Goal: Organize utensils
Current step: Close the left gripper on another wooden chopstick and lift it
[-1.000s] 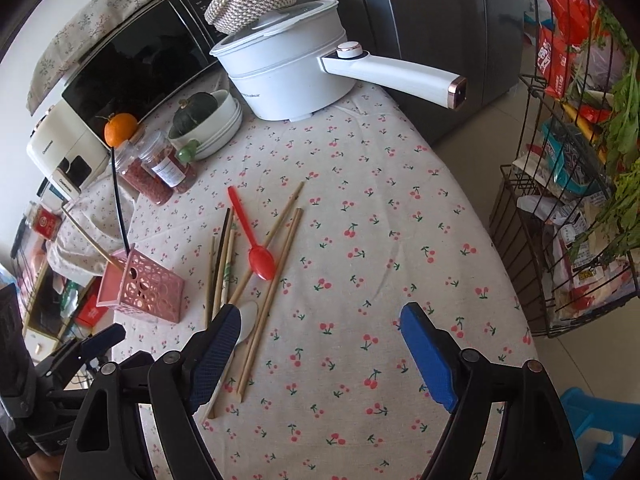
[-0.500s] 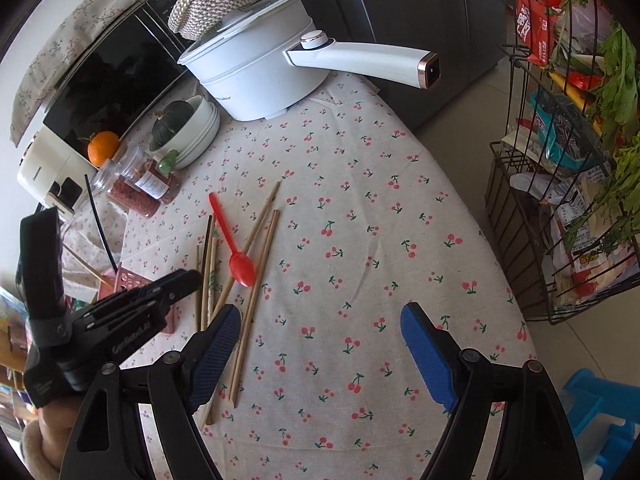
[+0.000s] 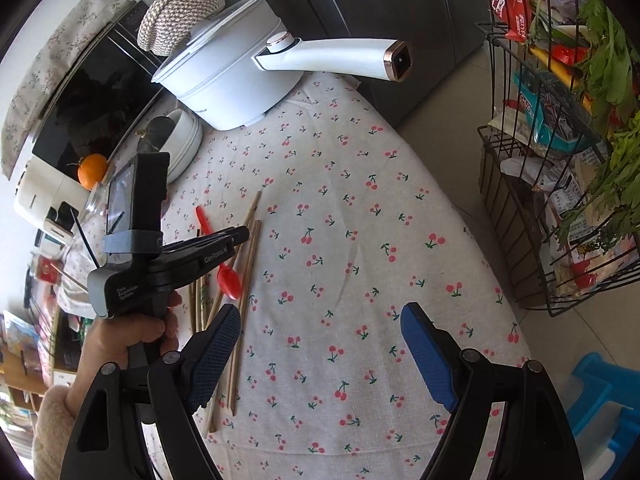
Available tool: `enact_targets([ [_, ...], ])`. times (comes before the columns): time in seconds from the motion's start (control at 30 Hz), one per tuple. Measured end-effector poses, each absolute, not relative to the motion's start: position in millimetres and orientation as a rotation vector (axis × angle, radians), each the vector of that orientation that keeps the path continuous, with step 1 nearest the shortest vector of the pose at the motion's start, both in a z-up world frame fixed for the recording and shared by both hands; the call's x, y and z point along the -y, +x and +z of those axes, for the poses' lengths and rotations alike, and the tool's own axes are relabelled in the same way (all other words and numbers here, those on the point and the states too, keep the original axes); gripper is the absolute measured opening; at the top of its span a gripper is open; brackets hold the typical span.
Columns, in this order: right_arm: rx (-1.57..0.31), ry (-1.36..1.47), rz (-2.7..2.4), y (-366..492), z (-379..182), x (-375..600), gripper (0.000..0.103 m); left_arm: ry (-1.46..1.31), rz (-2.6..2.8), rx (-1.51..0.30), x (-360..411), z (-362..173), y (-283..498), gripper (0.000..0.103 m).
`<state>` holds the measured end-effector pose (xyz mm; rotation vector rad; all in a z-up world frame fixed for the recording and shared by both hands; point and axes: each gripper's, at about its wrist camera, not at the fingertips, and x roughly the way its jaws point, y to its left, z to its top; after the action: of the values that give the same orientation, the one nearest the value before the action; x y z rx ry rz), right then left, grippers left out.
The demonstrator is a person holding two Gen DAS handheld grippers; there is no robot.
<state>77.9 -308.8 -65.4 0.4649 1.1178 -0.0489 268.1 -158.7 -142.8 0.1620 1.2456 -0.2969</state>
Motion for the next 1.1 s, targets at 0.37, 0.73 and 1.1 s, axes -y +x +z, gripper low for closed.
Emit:
enact_targets([
  [0.37, -1.121, 0.472, -0.050, 79, -66, 310, 0.083, 0.141, -0.286, -1.208, 140, -131, 254, 0.007],
  [0.73, -1.124, 0.431, -0.048, 76, -65, 294, 0.083, 0.060, -0.380, -0.963, 99, -38, 183, 0.007],
  [1.1, -1.133, 0.382, -0.023, 79, -67, 269, 0.084, -0.069, -0.402, -0.812, 32, -7, 109, 0.007],
])
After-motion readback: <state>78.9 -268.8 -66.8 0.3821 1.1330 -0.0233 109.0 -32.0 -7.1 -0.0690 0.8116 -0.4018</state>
